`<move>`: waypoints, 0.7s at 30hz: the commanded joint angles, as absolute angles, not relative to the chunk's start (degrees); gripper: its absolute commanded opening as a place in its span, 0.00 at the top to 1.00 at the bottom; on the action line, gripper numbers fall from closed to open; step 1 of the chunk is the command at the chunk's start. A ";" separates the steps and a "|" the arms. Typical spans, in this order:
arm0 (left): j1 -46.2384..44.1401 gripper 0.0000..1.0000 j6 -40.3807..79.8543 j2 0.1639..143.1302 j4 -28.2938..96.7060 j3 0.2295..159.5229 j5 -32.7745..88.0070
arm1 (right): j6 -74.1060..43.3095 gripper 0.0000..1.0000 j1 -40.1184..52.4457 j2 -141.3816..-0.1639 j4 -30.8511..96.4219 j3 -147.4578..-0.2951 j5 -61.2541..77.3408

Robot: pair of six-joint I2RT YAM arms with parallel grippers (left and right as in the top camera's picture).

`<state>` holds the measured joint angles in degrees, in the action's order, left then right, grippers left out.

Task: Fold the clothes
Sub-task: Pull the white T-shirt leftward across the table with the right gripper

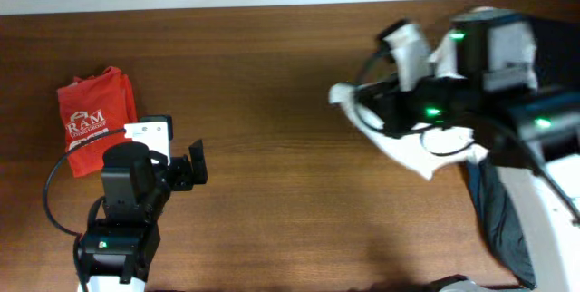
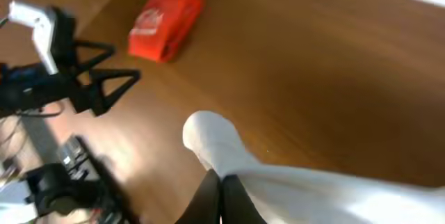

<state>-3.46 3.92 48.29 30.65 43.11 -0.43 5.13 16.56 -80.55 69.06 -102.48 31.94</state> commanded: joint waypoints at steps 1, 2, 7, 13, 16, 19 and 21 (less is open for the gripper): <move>-3.22 0.01 3.42 48.27 30.52 44.51 0.23 | 2.26 0.96 25.80 -86.00 66.63 -102.76 30.37; -3.22 0.01 3.42 48.27 30.52 44.51 0.23 | 1.93 0.96 27.92 -87.92 65.52 -102.76 29.89; -3.22 0.01 3.42 48.27 30.52 44.51 0.23 | -2.02 0.96 36.18 -99.20 56.49 -102.76 26.28; -3.22 0.01 3.42 48.27 30.55 44.51 0.32 | -2.04 0.01 36.95 -101.60 54.35 -103.15 7.77; -3.22 0.01 3.44 48.27 29.74 44.51 2.94 | -7.05 0.01 32.29 -98.96 57.84 -103.53 0.47; -3.22 0.01 3.66 49.56 27.62 44.51 14.17 | -13.19 0.01 23.40 -95.50 66.74 -103.53 -1.56; -3.29 0.01 7.11 53.76 27.27 44.51 19.27 | -13.17 0.01 17.52 -94.48 72.12 -103.53 1.26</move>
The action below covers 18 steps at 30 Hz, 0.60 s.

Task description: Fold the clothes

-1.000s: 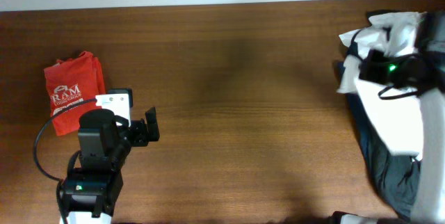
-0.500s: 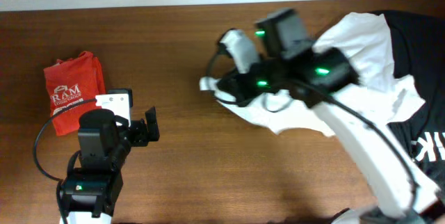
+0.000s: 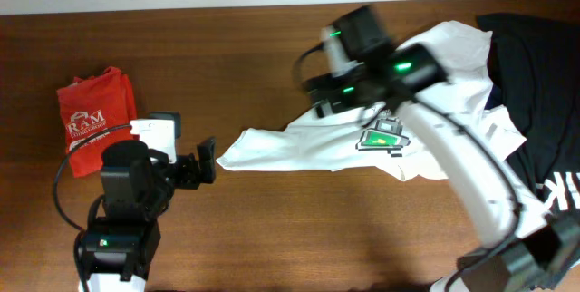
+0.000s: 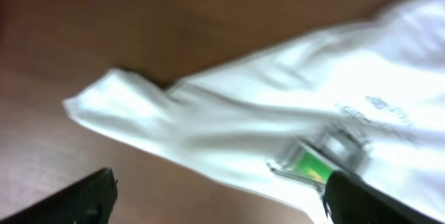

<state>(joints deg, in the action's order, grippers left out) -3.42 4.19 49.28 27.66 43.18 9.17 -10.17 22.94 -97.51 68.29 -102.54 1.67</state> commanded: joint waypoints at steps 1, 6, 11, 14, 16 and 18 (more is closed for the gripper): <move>-3.42 0.01 7.53 55.57 27.27 44.51 20.99 | -13.15 0.01 15.73 -94.48 74.24 -103.53 1.58; -7.46 0.01 14.72 70.96 27.24 44.51 27.24 | -13.17 0.01 8.16 -94.48 80.82 -103.50 1.50; -12.84 0.01 29.47 86.37 26.09 44.51 27.62 | -13.17 0.01 6.24 -94.48 81.67 -103.50 1.50; -16.67 0.01 33.91 93.36 19.22 44.51 29.78 | -13.19 0.01 6.24 -94.48 81.69 -103.50 1.52; -17.93 0.05 33.89 95.46 13.50 44.51 29.74 | -13.17 0.01 6.24 -94.48 81.80 -103.50 1.50; -19.11 0.28 33.87 96.88 7.18 44.51 27.09 | -13.17 0.01 6.24 -94.48 81.93 -103.50 1.50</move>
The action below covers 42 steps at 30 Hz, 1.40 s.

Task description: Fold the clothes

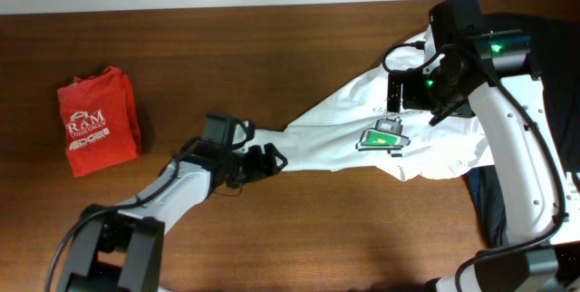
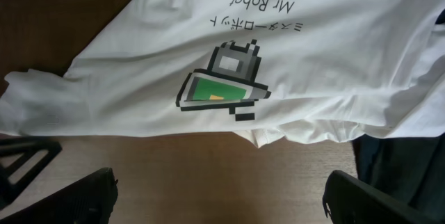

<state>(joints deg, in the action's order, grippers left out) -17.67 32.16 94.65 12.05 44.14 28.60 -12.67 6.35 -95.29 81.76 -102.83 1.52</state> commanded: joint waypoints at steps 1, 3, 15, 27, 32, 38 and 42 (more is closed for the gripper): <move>-19.38 0.41 33.87 97.08 5.23 44.51 23.97 | -13.17 0.01 6.24 -94.48 82.08 -103.50 1.48; -19.33 0.92 33.87 97.08 2.96 44.51 16.93 | -13.17 0.01 6.24 -94.48 82.52 -103.50 1.45; 4.91 0.99 26.72 92.82 13.02 62.24 26.89 | -13.17 0.01 6.24 -94.50 82.78 -103.50 -3.70; -21.02 0.01 42.98 93.14 34.17 56.71 16.62 | -13.17 0.01 6.24 -94.50 83.79 -103.44 -3.68; -25.47 0.05 48.60 96.14 26.15 53.34 12.27 | -13.17 0.01 6.24 -94.50 84.07 -103.44 -3.68; -25.63 0.55 48.58 103.35 19.33 53.34 11.94 | -13.15 0.01 6.24 -94.50 84.25 -103.44 -3.68; -23.75 1.00 43.79 102.76 16.45 54.74 7.42 | -13.15 0.01 6.24 -94.50 84.27 -103.44 -3.75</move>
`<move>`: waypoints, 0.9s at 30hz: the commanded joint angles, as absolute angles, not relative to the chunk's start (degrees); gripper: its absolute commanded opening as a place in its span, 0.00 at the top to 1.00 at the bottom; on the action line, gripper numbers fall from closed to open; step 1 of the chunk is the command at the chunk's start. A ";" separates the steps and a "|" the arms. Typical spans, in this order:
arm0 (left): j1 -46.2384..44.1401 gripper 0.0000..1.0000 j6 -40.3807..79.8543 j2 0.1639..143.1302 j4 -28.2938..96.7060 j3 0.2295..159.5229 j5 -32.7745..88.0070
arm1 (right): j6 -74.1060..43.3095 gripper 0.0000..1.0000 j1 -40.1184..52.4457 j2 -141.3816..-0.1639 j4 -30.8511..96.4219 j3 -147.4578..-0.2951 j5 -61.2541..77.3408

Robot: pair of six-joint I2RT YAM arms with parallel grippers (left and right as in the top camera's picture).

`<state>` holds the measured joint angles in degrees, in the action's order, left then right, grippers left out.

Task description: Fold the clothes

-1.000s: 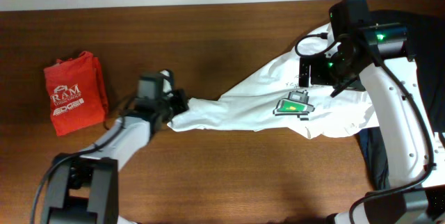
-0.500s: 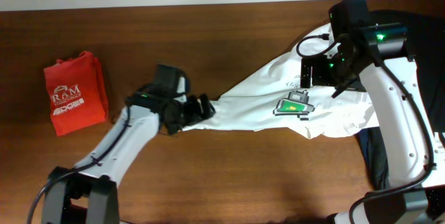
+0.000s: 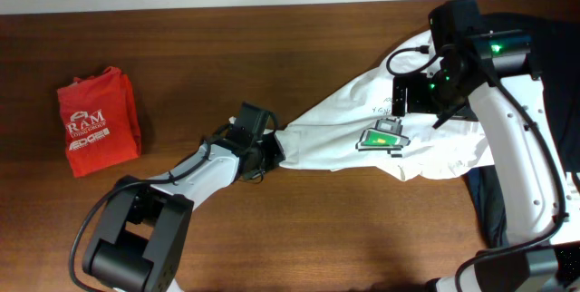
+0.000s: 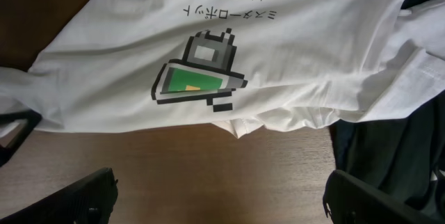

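A white T-shirt (image 3: 426, 138) with a green pixel print (image 4: 195, 78) lies stretched across the table, narrowing to a tip at its left end. My left gripper (image 3: 265, 150) is at that tip, its fingers against the cloth; how its jaws stand does not show. My right gripper (image 4: 219, 200) hovers open over the shirt's printed middle, above bare wood just below the hem, holding nothing. A dark finger (image 4: 17, 130) of the left gripper shows at the wrist view's left edge, with a bit of white cloth by it.
A folded red garment (image 3: 98, 120) lies at the far left. Dark clothes (image 3: 539, 56) are heaped at the right, under and beside the shirt, and run down to the front right (image 3: 498, 210). Brown wooden table (image 3: 272, 56).
My left gripper has moved a little to the right and back, from just short of the shirt's left tip to right on it. The right gripper stays open above the print, shifted slightly.
First my right gripper was shut on the white shirt, holding it up at the right, with the left arm drawn back near the red garment. Then the shirt lay stretched leftwards and the right gripper was open. The left arm then reached the shirt's tip.
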<state>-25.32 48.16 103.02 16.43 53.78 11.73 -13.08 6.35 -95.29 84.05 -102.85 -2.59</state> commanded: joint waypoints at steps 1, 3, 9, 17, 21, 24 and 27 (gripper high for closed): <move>-21.74 1.00 41.65 101.62 17.93 56.12 5.98 | -13.13 0.01 6.22 -94.50 84.25 -103.44 -3.88; -15.25 0.99 38.09 98.50 22.87 60.51 2.04 | -13.13 0.01 6.24 -94.50 84.25 -103.44 -5.45; 6.15 0.79 31.14 96.42 19.51 69.32 1.69 | -13.15 0.01 6.24 -94.50 84.29 -103.44 -6.07; 5.10 0.01 30.28 96.42 43.57 69.06 20.49 | -13.15 0.01 6.24 -94.50 84.73 -103.42 -6.07; -4.34 0.17 29.17 96.47 44.38 62.85 18.02 | -13.15 0.01 6.24 -94.50 84.73 -103.42 -6.02; -11.99 0.34 29.21 96.53 35.16 55.68 16.95 | -13.15 0.01 6.24 -94.54 84.77 -103.42 -5.63; -16.03 0.34 29.19 96.53 29.76 52.40 11.77 | -13.15 0.01 6.24 -94.54 84.93 -103.39 -5.63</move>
